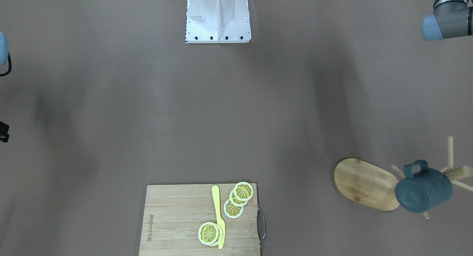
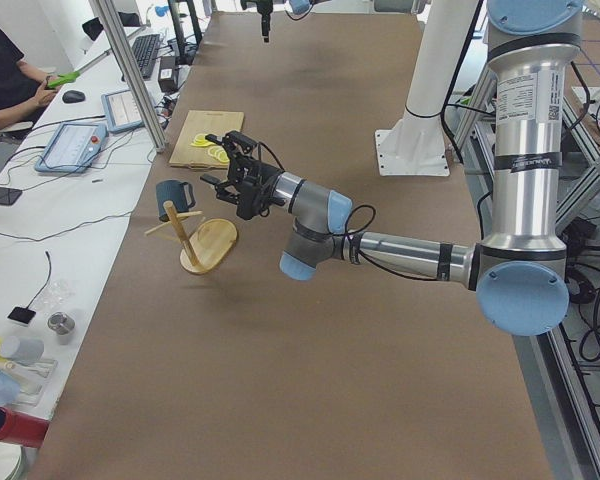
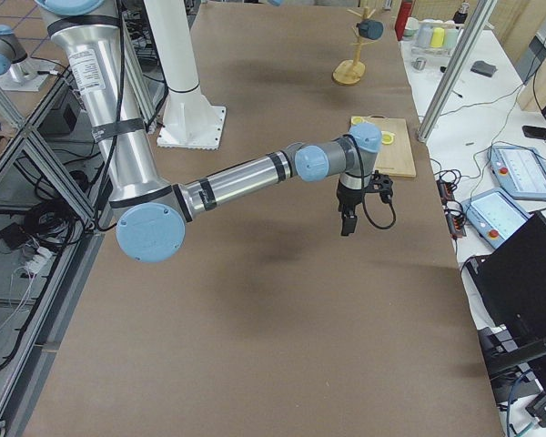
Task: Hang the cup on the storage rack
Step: 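Open the left gripper and pull it back from the stand while the right arm retracts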
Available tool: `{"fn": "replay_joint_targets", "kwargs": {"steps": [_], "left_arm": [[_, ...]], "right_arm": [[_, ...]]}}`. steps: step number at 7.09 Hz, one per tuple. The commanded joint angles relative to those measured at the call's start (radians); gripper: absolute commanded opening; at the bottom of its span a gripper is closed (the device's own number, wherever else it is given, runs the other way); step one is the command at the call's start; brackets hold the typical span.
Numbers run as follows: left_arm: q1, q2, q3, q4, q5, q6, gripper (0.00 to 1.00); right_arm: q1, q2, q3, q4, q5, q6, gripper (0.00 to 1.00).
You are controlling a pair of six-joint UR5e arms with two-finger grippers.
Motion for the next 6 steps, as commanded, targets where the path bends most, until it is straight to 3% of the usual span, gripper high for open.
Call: {"fn": "replay_joint_targets", "kwargs": {"steps": [1,3,4,6], "left_arm": [[-0.074,0.024,0.006,0.176,0.006,0.321,0.98],[-0.111,0.050,-0.001,0.391,-0.067,0.570,0.98],[-0.184,0.041,-0.003,0.521,-0.188,0.673,0.98],[-0.383,-0.066,0.002,0.890,-0.537,0.900,0.98]], "right_arm": [[0.033,-0.053,-0.007,0.006,-0.007,-0.057,1.00],[0.073,-0.087,-0.021,0.006,-0.003,-0.139,1.00],[0.099,-0.098,-0.023,0.004,0.009,-0.183,1.00],[0.162,-0.133,-0.024,0.004,0.016,-0.251,1.00]]}}
